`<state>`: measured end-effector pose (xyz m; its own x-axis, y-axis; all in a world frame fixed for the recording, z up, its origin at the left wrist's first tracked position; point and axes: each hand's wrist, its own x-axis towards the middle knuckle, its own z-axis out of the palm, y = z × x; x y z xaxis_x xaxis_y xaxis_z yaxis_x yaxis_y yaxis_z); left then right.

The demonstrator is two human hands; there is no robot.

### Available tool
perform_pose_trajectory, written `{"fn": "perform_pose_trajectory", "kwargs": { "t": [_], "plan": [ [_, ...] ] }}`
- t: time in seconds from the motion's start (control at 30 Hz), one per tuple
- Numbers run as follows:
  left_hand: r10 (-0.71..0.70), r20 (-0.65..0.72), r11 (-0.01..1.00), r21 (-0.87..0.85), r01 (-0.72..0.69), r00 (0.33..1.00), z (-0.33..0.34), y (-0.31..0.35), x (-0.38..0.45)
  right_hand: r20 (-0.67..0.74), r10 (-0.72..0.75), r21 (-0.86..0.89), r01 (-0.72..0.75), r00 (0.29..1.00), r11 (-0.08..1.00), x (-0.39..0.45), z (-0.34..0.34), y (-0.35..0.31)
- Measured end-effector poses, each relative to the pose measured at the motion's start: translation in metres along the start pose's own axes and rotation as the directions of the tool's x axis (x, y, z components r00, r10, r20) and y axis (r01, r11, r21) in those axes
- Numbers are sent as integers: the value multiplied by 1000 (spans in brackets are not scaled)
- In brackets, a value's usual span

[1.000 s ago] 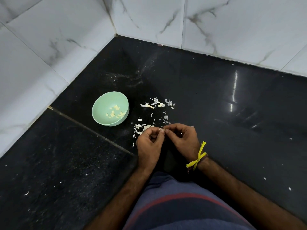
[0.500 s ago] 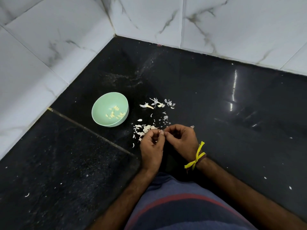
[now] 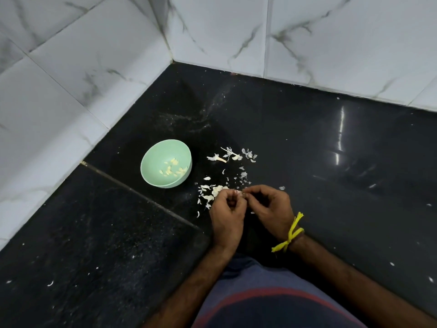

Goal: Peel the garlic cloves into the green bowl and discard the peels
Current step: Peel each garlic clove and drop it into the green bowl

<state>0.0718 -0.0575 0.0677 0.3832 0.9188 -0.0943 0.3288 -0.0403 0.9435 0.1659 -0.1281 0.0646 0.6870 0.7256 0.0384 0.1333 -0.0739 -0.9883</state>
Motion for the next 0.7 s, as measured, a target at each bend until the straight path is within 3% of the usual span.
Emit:
{"fn": "perform_pose_trajectory", "kwargs": {
  "t": [0.2,0.37,0.7],
  "plan": [
    [90,-35,993,87,-86,995,-2,2,-4,16,161,126,-161,987,979,2,3,-8],
    [136,-91,984,132,-123,987,-1,-2,-3,-1,205,165,-202,979,965,3,7,-10],
    [38,-111,999,-23,-41,993,-2,-4,0,42,251,285,-252,967,925,3,4,-7]
  ]
}}
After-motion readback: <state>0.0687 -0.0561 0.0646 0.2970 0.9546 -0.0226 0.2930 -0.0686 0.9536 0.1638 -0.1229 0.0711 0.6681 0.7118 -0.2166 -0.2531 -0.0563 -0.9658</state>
